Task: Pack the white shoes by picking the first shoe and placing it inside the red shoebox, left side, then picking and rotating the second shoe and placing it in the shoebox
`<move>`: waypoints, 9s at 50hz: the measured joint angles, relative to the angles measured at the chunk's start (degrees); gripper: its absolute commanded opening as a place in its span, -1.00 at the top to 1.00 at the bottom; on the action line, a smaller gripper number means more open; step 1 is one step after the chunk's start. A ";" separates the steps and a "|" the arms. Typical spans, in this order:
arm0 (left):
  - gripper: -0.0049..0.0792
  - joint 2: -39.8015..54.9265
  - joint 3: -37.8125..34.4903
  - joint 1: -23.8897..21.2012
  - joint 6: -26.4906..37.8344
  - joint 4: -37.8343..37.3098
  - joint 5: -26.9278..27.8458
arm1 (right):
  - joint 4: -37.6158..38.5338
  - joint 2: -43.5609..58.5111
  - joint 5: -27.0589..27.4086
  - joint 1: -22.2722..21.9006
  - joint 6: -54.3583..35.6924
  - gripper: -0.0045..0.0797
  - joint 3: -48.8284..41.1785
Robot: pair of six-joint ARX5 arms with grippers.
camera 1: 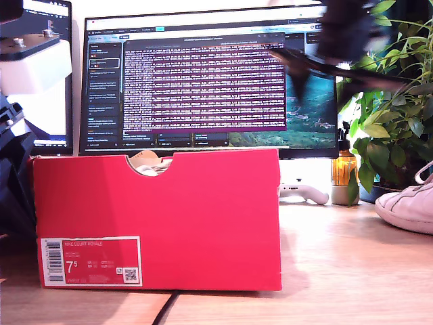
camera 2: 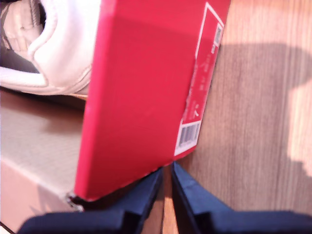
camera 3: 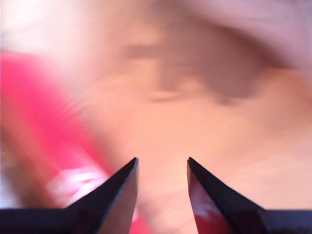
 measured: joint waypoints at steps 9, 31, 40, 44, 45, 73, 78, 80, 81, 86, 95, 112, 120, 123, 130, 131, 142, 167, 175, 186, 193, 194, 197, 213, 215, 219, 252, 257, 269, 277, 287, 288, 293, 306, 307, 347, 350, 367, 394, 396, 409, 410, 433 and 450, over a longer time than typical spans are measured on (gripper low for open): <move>0.78 0.00 0.00 0.07 -0.02 0.00 0.11 | -8.96 -6.32 4.13 -4.24 4.09 0.16 0.00; 0.78 0.00 0.00 0.07 -0.02 -0.02 0.15 | -8.92 -11.13 5.55 -12.72 1.90 -0.55 0.00; 0.78 0.00 0.00 0.07 -0.02 0.00 0.17 | -8.81 -11.13 4.44 -17.09 1.90 -0.55 -3.08; 0.78 0.00 0.00 0.11 -0.02 0.00 0.39 | -8.83 -11.13 3.91 -18.43 2.12 -0.55 -6.62; 0.78 0.00 0.00 0.13 -0.02 0.00 0.50 | -8.83 -11.13 3.85 -18.64 2.12 -0.55 -7.54; 0.78 0.00 0.00 0.13 0.00 0.02 0.61 | 7.93 -11.13 -0.81 -20.15 3.43 -0.55 -24.46; 0.78 0.00 0.00 0.13 0.00 0.04 0.70 | 10.95 -11.13 -0.98 -20.74 3.45 -0.54 -26.27; 0.78 0.00 0.00 0.13 0.00 0.04 0.72 | 11.82 -11.13 -1.03 -21.03 3.45 -0.54 -27.06; 0.78 0.00 0.00 0.13 0.00 0.02 0.72 | 12.26 -11.13 -1.01 -21.16 3.48 -0.54 -27.45; 0.78 0.00 0.00 0.15 -0.02 0.02 0.74 | 15.26 -11.13 -1.18 -21.66 4.28 -0.46 -30.40; 0.78 0.00 0.00 0.15 0.00 0.04 0.76 | 21.92 -11.13 -4.22 -23.10 6.84 0.47 -34.86; 0.78 0.00 0.00 0.15 0.00 0.04 0.79 | 20.24 -11.13 -3.96 -23.34 1.25 0.92 -34.51; 0.78 0.00 0.00 0.15 0.00 0.04 0.79 | 12.52 -11.08 1.05 -23.34 -12.85 0.92 -31.93; 0.78 0.00 0.00 0.15 -0.02 0.04 0.79 | 9.97 -10.80 4.42 -23.34 -20.39 0.92 -29.09; 0.78 0.00 0.00 0.15 0.00 0.04 0.79 | 6.91 -10.47 7.85 -23.45 -36.61 0.92 -18.56; 0.78 0.00 0.00 0.15 -0.02 0.04 0.79 | 6.82 -10.47 7.96 -23.45 -36.94 0.92 -17.05; 0.78 0.00 0.00 0.15 -0.02 0.04 0.79 | 1.90 -10.49 2.16 -23.45 -66.49 0.92 -6.47; 0.78 0.00 0.00 0.15 0.00 0.09 0.83 | 25.14 -10.49 -26.71 -11.19 -100.85 0.92 2.73; 0.78 0.00 0.00 0.15 0.00 0.11 0.85 | 36.74 -10.47 -27.30 -5.14 -105.35 0.92 2.73; 0.78 0.00 0.00 0.15 0.00 0.09 0.85 | 44.83 -7.17 -27.52 -0.48 -107.49 0.92 2.73; 0.78 0.00 0.00 0.15 0.00 0.09 0.87 | 47.30 -1.68 -27.34 1.36 -108.30 0.92 2.73; 0.78 0.00 0.00 0.15 0.00 0.09 0.87 | 47.65 -0.96 -27.12 1.49 -108.30 0.92 2.73; 0.78 0.00 0.00 0.15 0.00 0.11 0.87 | 48.94 1.20 -26.27 1.86 -108.50 0.92 2.73; 0.78 0.00 0.02 0.15 0.00 0.09 0.92 | 51.93 5.25 -25.94 2.10 -113.28 0.92 2.73; 0.78 0.00 0.02 0.15 -0.02 0.11 0.94 | 51.93 5.55 -25.92 2.10 -113.28 0.92 2.73; 0.78 0.00 0.02 0.15 0.00 0.09 0.92 | 52.11 6.60 -25.94 2.12 -113.26 0.92 2.73; 0.78 0.00 0.04 0.13 0.00 0.17 1.18 | 46.45 15.43 -18.51 4.79 -123.34 0.91 2.73; 0.78 0.00 0.04 0.13 0.00 0.15 1.18 | 45.77 15.45 -16.55 5.51 -123.51 0.68 2.75; 0.78 0.00 0.04 0.15 0.00 0.15 1.18 | 45.44 15.45 -12.35 8.22 -124.08 0.14 2.75; 0.78 0.00 0.09 0.15 0.00 0.31 1.22 | 46.45 15.43 -9.25 11.13 -124.10 0.13 2.75; 0.78 0.00 0.11 0.15 0.00 0.26 1.22 | 45.68 15.43 -2.27 12.22 -124.04 0.17 2.75; 0.78 0.00 0.11 0.15 0.00 0.28 1.22 | 45.35 15.43 -1.44 12.22 -124.04 0.22 2.75; 0.78 0.00 0.09 0.15 0.00 0.28 1.20 | 43.41 15.43 3.26 12.20 -121.90 0.86 2.78; 0.78 0.00 0.44 0.13 -1.29 -0.57 0.96 | 36.06 15.02 5.49 13.94 -110.27 0.89 6.91; 0.78 0.00 0.52 0.11 -2.16 -0.79 0.81 | 35.32 14.91 5.51 14.10 -110.27 0.89 7.45; 0.78 -21.53 1.95 0.52 -22.08 -12.96 4.63 | 14.84 10.84 -11.58 1.25 -84.46 0.89 10.40; 0.78 -22.32 1.95 1.46 -23.69 -11.63 4.66 | 14.71 10.84 -13.07 0.09 -83.71 0.89 10.38; 0.78 -20.15 2.03 16.72 -34.18 4.72 16.11 | 24.24 6.60 -12.83 -4.70 -81.85 0.89 -3.17; 0.78 -15.12 -2.58 32.72 -39.23 20.76 31.15 | 51.04 -23.12 -8.92 -15.82 -80.54 0.89 -36.41; 0.78 -15.10 -4.39 32.92 -39.69 21.55 31.21 | 52.17 -24.76 -8.66 -16.87 -80.56 0.89 -39.19; 0.78 -15.96 -7.67 32.85 -42.14 26.34 31.45 | 57.46 -35.08 -8.50 -20.48 -77.88 0.89 -48.39; 0.78 -16.35 -7.85 32.87 -42.38 26.73 31.45 | 58.10 -36.06 -8.50 -20.50 -77.29 0.89 -48.70; 0.78 -35.23 -17.40 32.89 -46.45 29.62 19.30 | 79.08 -45.62 -4.87 -19.69 -73.31 0.89 -63.06; 0.78 -45.55 -27.45 32.89 -48.04 29.00 15.45 | 89.42 -46.82 -1.42 -16.26 -72.41 0.89 -76.11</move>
